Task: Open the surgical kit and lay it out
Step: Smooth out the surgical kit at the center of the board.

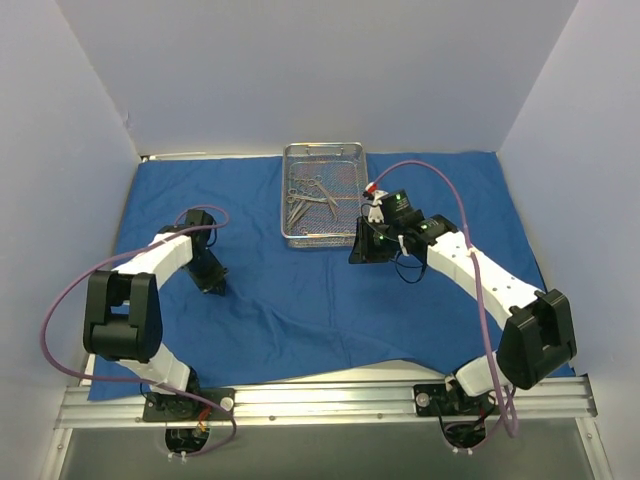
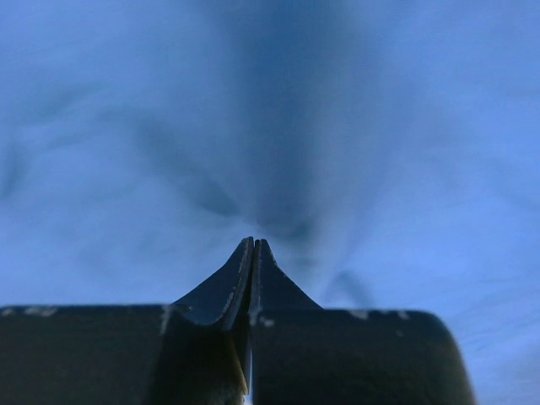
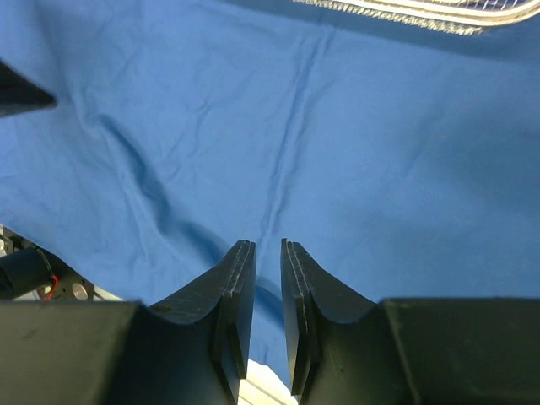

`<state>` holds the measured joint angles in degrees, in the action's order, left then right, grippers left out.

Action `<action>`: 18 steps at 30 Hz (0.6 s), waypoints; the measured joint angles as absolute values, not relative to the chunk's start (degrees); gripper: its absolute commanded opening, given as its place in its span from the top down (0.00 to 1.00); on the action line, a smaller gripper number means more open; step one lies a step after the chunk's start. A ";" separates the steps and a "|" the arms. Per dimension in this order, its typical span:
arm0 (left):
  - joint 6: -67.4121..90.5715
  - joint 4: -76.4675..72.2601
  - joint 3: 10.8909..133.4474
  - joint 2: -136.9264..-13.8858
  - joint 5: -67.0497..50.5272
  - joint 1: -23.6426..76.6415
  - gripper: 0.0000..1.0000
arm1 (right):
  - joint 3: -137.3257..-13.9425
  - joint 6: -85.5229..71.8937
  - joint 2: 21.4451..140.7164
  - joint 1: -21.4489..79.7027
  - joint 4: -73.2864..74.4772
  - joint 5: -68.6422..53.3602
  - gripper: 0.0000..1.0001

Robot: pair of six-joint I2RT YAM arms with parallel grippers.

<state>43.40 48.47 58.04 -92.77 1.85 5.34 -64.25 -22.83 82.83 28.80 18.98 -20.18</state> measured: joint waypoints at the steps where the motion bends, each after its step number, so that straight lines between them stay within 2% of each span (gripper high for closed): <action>1: 44.07 46.35 57.52 -92.77 1.54 6.09 0.98 | -63.99 -22.83 82.70 28.80 18.96 -20.34 0.80; 8: 50.83 42.00 55.57 -94.80 4.73 10.61 0.98 | -62.72 -22.55 82.61 28.42 18.48 -21.08 0.81; 18: 56.55 50.37 57.58 -97.27 6.48 4.23 0.98 | -61.47 -22.28 82.59 27.35 16.99 -22.02 0.82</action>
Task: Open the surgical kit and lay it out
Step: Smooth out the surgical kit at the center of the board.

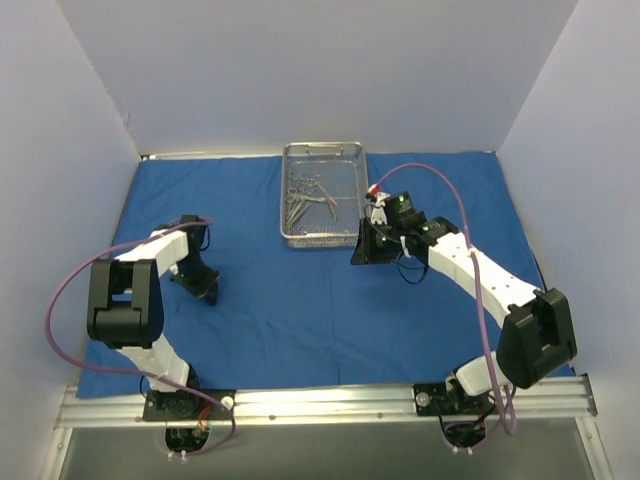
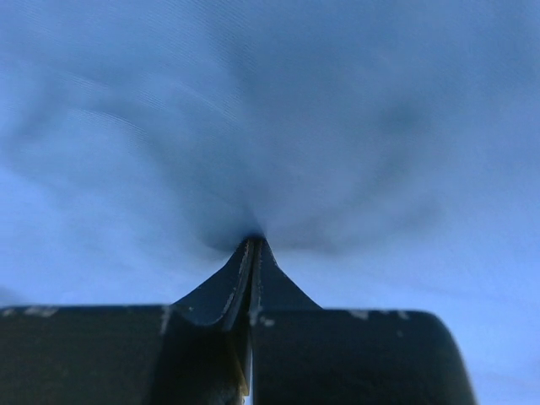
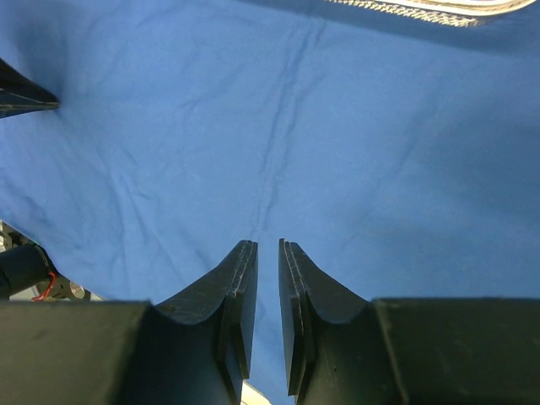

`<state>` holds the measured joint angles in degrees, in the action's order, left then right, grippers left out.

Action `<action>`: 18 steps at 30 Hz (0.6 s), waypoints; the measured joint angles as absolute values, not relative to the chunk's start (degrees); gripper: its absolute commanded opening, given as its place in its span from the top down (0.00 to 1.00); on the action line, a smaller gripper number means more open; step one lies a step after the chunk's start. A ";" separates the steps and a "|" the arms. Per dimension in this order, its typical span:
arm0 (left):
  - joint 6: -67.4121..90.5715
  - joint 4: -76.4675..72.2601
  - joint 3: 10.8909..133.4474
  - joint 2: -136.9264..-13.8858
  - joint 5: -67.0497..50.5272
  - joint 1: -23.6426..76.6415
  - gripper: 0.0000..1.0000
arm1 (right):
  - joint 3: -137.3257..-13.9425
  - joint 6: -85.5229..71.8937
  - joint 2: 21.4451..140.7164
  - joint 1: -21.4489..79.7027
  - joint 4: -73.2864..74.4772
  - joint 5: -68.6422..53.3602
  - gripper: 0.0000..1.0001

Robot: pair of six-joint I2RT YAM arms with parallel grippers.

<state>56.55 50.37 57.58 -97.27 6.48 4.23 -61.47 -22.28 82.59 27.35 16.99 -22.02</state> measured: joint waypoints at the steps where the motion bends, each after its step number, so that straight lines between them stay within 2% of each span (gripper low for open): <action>1: 56.27 51.20 57.93 -97.67 6.17 2.68 0.98 | -61.47 -22.28 82.59 27.33 16.84 -22.11 0.82; 5: 53.08 54.87 58.59 -97.84 10.13 -1.69 0.98 | -61.49 -22.20 82.63 27.03 16.71 -22.57 0.82; 9: 48.64 58.28 63.53 -97.80 11.31 0.69 0.98 | -61.49 -22.59 82.94 25.91 16.14 -23.03 0.82; 14: 43.22 60.49 78.78 -98.78 12.40 8.32 0.98 | -63.13 -24.05 85.67 21.17 15.55 -23.29 0.82; 18: 39.86 61.12 90.83 -103.37 13.85 9.47 0.98 | -66.83 -24.62 90.41 16.86 14.79 -21.93 0.85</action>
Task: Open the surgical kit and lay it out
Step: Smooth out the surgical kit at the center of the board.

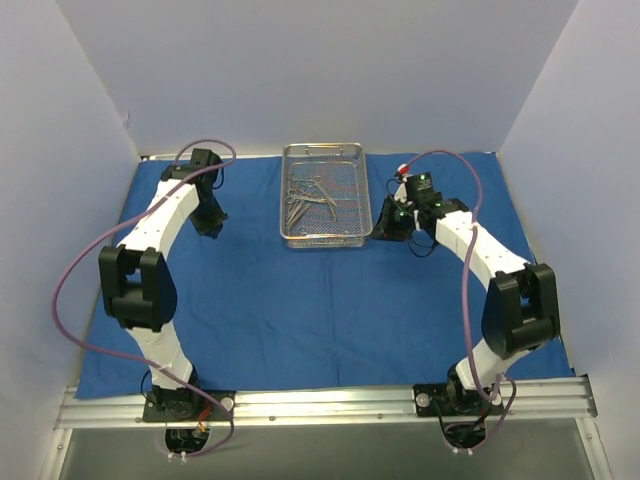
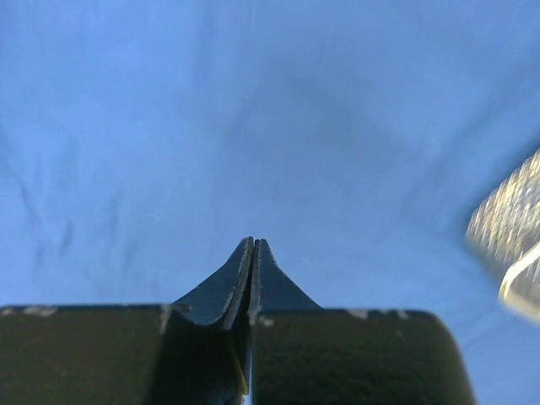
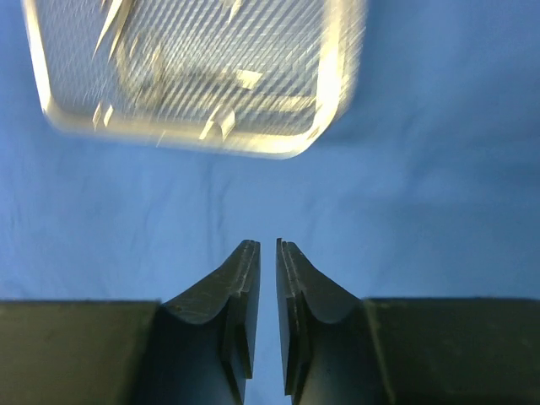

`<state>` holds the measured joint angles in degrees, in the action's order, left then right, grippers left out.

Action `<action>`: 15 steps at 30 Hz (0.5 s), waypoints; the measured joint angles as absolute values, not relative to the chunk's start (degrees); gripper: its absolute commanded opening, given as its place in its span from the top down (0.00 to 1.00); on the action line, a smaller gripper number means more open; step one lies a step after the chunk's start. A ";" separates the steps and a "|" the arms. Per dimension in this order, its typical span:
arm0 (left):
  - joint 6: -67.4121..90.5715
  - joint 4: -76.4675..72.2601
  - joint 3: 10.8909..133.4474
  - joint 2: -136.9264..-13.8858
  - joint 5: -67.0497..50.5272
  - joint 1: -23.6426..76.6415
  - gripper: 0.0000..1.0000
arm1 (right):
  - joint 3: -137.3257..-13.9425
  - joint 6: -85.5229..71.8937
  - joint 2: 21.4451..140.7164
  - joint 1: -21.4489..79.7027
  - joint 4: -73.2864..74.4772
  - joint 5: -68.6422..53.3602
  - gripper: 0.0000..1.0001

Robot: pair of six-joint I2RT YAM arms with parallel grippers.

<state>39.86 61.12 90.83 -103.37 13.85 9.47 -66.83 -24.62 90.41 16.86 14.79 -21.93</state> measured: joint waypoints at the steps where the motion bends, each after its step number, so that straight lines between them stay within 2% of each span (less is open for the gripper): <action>1: 38.89 61.12 93.84 -105.69 14.20 8.93 0.98 | -67.68 -24.86 91.72 15.77 14.22 -21.45 0.86; 7: 34.83 60.86 102.80 -119.92 15.20 4.97 0.98 | -71.99 -25.21 100.66 10.31 9.61 -19.79 0.90; 10: 32.86 61.14 105.93 -126.39 15.94 3.77 0.98 | -72.53 -24.84 104.71 8.12 8.29 -19.68 0.99; 15: 31.18 60.90 108.55 -131.48 14.28 2.63 0.98 | -73.73 -23.83 111.59 5.69 7.20 -19.86 1.00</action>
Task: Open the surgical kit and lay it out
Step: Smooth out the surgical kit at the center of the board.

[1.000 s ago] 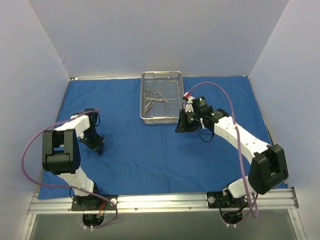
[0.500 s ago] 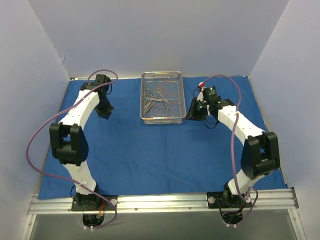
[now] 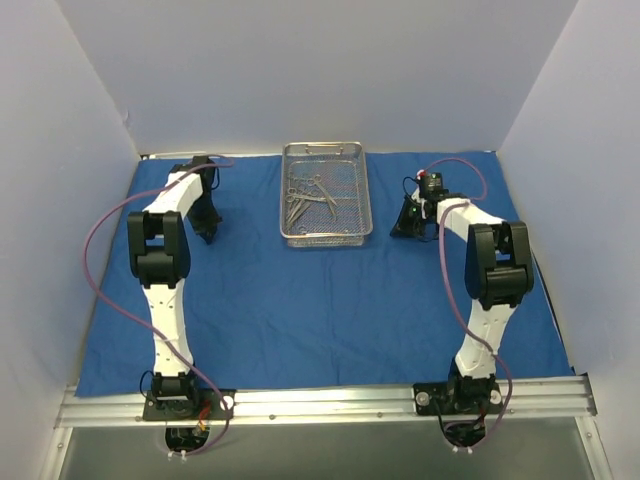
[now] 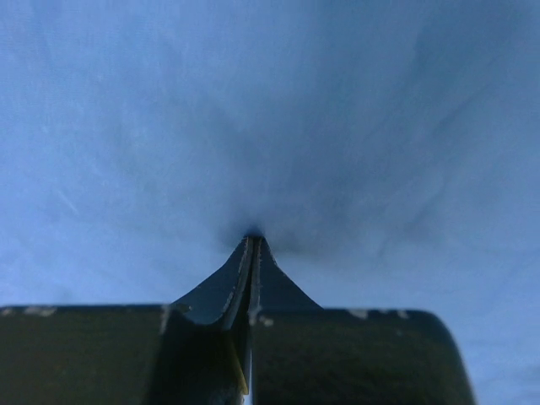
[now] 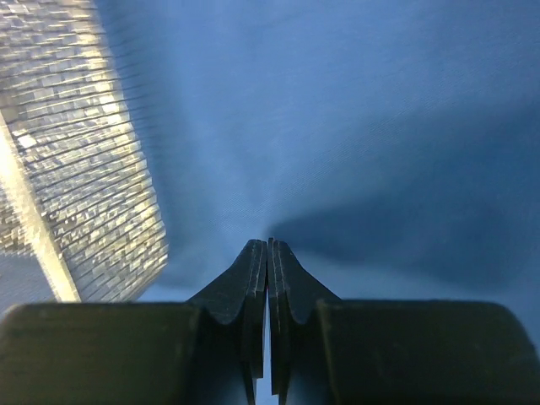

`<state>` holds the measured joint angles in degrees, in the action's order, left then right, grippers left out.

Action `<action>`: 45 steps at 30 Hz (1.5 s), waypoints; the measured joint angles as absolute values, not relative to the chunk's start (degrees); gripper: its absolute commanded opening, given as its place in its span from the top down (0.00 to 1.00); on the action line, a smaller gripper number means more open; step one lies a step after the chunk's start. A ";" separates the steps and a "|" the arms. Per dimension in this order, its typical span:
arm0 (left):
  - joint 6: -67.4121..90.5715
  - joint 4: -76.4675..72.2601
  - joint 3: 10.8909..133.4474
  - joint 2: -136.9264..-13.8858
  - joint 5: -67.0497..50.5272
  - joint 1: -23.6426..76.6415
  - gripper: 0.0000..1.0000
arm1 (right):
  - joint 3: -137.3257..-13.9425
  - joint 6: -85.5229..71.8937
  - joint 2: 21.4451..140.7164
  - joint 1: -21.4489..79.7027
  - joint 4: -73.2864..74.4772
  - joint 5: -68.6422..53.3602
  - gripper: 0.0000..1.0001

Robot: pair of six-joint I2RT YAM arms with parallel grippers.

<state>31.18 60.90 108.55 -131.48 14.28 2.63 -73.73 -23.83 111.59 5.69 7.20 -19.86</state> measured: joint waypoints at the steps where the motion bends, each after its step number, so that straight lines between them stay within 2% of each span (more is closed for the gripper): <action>1: 30.94 61.14 109.67 -132.09 14.04 2.46 0.98 | -73.93 -23.75 112.68 5.45 7.09 -19.88 1.00; 15: 27.90 74.13 136.64 -147.22 10.35 1.32 0.98 | -74.91 -26.85 117.56 0.75 3.20 -27.33 1.00; 18: 28.08 74.37 136.84 -147.35 10.07 1.06 0.98 | -75.11 -26.20 117.89 -0.38 3.09 -28.60 1.00; 23: 29.56 68.66 127.76 -142.28 9.28 0.08 0.98 | -79.94 -22.59 120.38 -0.82 6.61 -29.30 1.00; 25: 30.04 67.68 125.80 -141.14 8.14 -0.99 0.98 | -82.08 -21.41 121.23 -0.73 8.05 -28.60 0.96; 28: 29.98 66.89 124.86 -140.38 8.05 -2.52 0.98 | -84.01 -20.08 121.49 0.12 9.93 -25.93 0.74; 31: 29.71 66.30 124.27 -139.79 8.49 -3.75 0.79 | -86.24 -19.59 121.45 1.34 11.62 -23.29 0.54; 32: 29.71 66.04 123.87 -139.35 8.43 -4.08 0.69 | -87.09 -19.75 121.40 2.02 12.19 -22.61 0.50; 34: 29.69 65.69 122.96 -137.95 8.23 -4.51 0.62 | -89.01 -19.84 121.30 3.68 12.84 -21.34 0.43; 38: 29.85 65.06 122.32 -134.43 6.15 -4.21 0.53 | -92.62 -19.22 120.81 7.31 13.37 -19.81 0.34; 39: 29.87 64.86 122.15 -133.40 5.41 -3.95 0.47 | -93.12 -19.16 120.49 7.99 13.32 -19.59 0.32; 43: 29.82 63.07 120.03 -128.60 2.81 -2.07 0.38 | -93.36 -19.22 118.26 10.00 13.50 -17.63 0.21; 45: 29.71 61.69 117.30 -125.78 0.93 -1.04 0.35 | -93.38 -19.35 117.21 10.41 13.30 -17.02 0.18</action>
